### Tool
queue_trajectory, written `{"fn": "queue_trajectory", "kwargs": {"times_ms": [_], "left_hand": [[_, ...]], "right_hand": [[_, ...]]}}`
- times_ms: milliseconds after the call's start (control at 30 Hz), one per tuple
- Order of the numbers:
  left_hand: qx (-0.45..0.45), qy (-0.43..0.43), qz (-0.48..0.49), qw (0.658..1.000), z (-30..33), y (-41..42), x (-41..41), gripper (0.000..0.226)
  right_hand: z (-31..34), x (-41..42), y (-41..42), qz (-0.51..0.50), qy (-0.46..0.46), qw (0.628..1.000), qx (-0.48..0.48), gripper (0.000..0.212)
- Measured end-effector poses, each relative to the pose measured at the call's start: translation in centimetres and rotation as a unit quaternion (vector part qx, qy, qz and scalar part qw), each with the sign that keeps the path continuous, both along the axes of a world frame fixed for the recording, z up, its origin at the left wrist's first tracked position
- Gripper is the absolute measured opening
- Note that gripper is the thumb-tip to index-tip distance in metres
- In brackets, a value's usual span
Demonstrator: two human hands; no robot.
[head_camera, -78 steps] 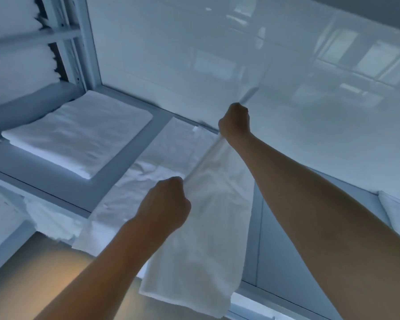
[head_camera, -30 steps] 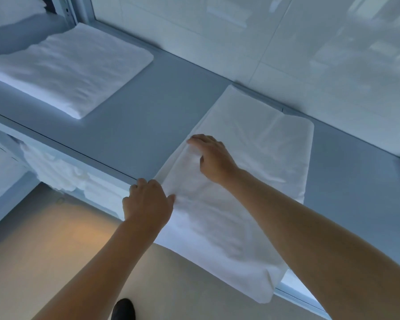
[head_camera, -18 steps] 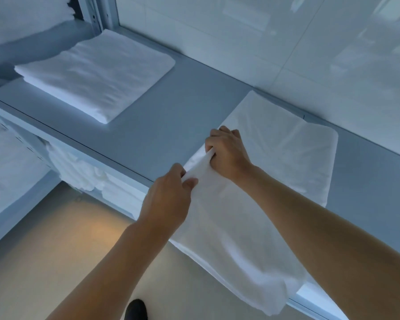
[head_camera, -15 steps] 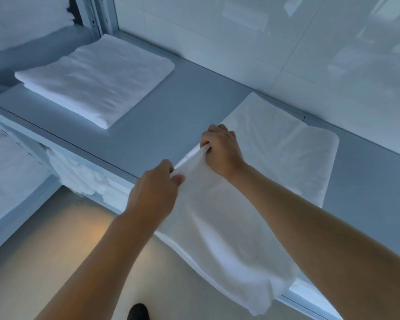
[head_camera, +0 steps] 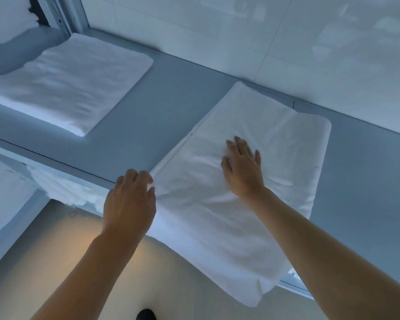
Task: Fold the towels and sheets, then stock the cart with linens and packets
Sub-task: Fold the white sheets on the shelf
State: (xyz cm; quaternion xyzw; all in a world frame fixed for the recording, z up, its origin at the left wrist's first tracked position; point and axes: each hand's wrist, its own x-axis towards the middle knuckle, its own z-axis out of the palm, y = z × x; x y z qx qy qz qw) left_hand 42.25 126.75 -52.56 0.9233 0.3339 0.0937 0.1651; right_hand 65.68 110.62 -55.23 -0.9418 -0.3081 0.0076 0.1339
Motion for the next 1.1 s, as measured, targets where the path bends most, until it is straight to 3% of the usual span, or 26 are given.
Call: {"fn": "queue_trajectory", "kwargs": {"times_ms": [100, 200, 333, 433, 767, 967, 1100], "left_hand": [[-0.019, -0.013, -0.122, 0.992, 0.4, -1.1, 3.7, 0.027], [0.019, 0.012, -0.243, 0.970, -0.1, -1.9, 8.5, 0.045], [0.071, 0.075, -0.309, 0.945, -1.2, -2.3, 14.4, 0.058], [0.078, 0.106, -0.317, 0.939, -2.5, -2.5, 15.9, 0.063], [0.028, 0.069, -0.213, 0.974, -4.6, -11.0, 9.0, 0.071], [0.020, 0.112, -0.215, 0.970, -3.5, -15.7, 4.9, 0.075], [0.041, 0.078, -0.279, 0.956, -2.4, -13.1, 9.3, 0.070]], "right_hand": [[-0.4, 1.7, -4.7, -0.063, 0.008, 0.998, -0.018, 0.057], [-1.3, 2.0, -8.1, -0.073, 0.014, 0.997, -0.027, 0.061], [-2.0, 2.1, -9.4, -0.060, 0.018, 0.997, -0.036, 0.068], [-2.1, 2.0, -10.0, -0.031, 0.019, 0.998, -0.047, 0.073], [-1.7, 0.5, -16.8, 0.089, 0.014, 0.993, -0.070, 0.074], [-1.6, -2.3, -21.3, 0.127, 0.023, 0.989, -0.077, 0.073], [-0.7, -0.3, -23.1, 0.124, 0.037, 0.991, -0.040, 0.067]]}}
